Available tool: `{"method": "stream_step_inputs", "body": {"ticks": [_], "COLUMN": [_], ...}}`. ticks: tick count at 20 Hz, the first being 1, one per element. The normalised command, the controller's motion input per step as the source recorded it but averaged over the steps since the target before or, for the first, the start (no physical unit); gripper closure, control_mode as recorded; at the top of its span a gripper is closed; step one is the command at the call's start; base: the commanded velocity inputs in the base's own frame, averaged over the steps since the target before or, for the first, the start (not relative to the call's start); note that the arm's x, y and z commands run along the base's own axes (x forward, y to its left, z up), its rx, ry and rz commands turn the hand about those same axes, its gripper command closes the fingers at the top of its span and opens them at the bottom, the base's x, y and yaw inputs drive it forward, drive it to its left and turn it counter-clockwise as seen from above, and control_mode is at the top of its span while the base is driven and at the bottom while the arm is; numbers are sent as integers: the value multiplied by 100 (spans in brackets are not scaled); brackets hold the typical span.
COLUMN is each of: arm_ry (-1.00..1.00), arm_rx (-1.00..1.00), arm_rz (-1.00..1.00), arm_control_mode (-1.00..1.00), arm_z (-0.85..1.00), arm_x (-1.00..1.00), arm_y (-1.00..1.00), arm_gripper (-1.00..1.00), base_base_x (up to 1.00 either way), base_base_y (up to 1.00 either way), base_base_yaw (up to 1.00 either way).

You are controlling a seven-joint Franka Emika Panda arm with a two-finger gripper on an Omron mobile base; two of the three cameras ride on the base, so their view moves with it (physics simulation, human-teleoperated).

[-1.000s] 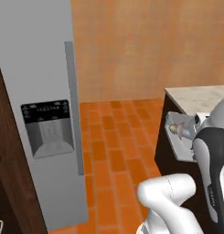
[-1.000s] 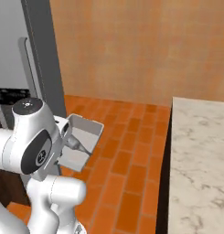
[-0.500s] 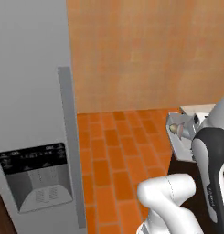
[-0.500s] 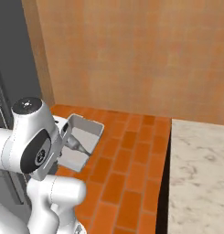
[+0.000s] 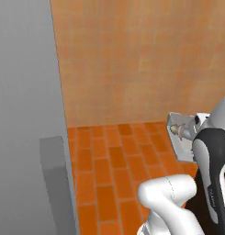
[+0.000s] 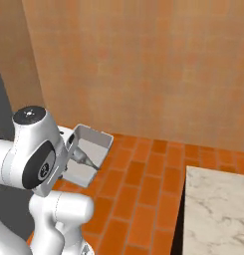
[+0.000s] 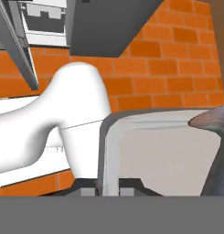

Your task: Take the meat container that has the fish and place it on the second highest rack of the freezer. Then take the vegetable container that has the lemon and garlic and place it on the highest rack of the freezer.

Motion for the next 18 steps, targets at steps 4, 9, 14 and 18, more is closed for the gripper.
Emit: {"method": "stream_step_inputs", "body": {"ticks": [4,9,14,18], "arm_ry": [0,0,0,0], "arm_rx": [0,0,0,0], "arm_rz": [0,0,0,0], "arm_control_mode": [100,100,100,100], "arm_z": [0,0,0,0], "arm_x": [0,0,0,0], "arm_y": [0,0,0,0], "arm_gripper": [100,100,100,100], "base_base_x": [85,44,7,0], "base_base_y": [0,6,9,5], "base_base_yaw": [14,28,38,47]}}
